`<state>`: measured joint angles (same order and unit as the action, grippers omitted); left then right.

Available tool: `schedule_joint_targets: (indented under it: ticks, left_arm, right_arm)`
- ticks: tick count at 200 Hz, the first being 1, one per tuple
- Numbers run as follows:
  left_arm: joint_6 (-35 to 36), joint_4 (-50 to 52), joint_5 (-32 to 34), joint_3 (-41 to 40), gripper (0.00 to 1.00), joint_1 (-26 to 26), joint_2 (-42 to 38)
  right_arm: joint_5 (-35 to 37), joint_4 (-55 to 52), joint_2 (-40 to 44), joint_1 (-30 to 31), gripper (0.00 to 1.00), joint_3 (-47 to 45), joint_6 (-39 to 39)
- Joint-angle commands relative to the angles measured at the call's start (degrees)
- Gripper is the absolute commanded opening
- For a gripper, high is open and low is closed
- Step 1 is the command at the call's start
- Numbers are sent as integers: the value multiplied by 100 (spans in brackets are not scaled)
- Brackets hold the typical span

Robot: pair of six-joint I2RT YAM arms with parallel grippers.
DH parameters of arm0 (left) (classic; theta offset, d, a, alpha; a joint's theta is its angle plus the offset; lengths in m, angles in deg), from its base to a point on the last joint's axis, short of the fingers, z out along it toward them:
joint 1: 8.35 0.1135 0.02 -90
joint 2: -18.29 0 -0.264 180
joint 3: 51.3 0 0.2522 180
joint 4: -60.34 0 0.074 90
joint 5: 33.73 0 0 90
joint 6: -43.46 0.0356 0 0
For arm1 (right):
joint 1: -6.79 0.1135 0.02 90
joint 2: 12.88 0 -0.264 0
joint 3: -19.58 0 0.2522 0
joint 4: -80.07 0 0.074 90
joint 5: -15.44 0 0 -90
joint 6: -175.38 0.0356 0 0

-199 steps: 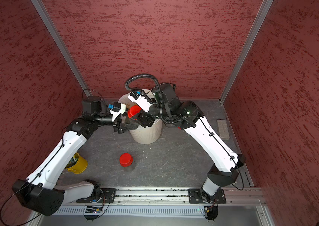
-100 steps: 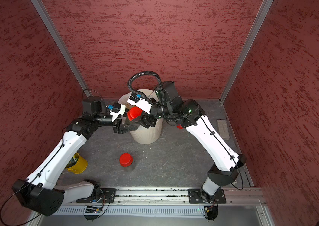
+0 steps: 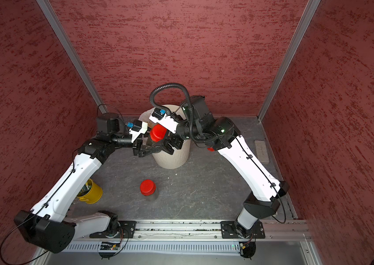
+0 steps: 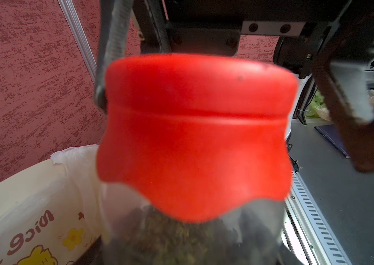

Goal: Empty moldy tea leaves from jars
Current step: Unscrew the lid from the jar.

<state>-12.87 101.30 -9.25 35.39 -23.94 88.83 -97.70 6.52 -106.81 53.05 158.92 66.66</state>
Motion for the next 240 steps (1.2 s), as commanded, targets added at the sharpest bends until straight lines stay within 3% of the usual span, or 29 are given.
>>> schedule_joint_targets:
  ticks: [1,38,106,240]
  left_arm:
    - [-62,-48,30,85,66,26,12]
    - [-51,-48,57,83,66,46,39]
    - [-45,-49,69,94,66,55,36]
    - [-49,-46,58,107,66,49,48]
  right_arm:
    - [458,382,288,5,99,-50,766]
    - [930,434,454,34,99,-147,1583]
    - [1621,413,509,291,93,-420,2355]
    - [1782,587,268,542,91,-455,2465]
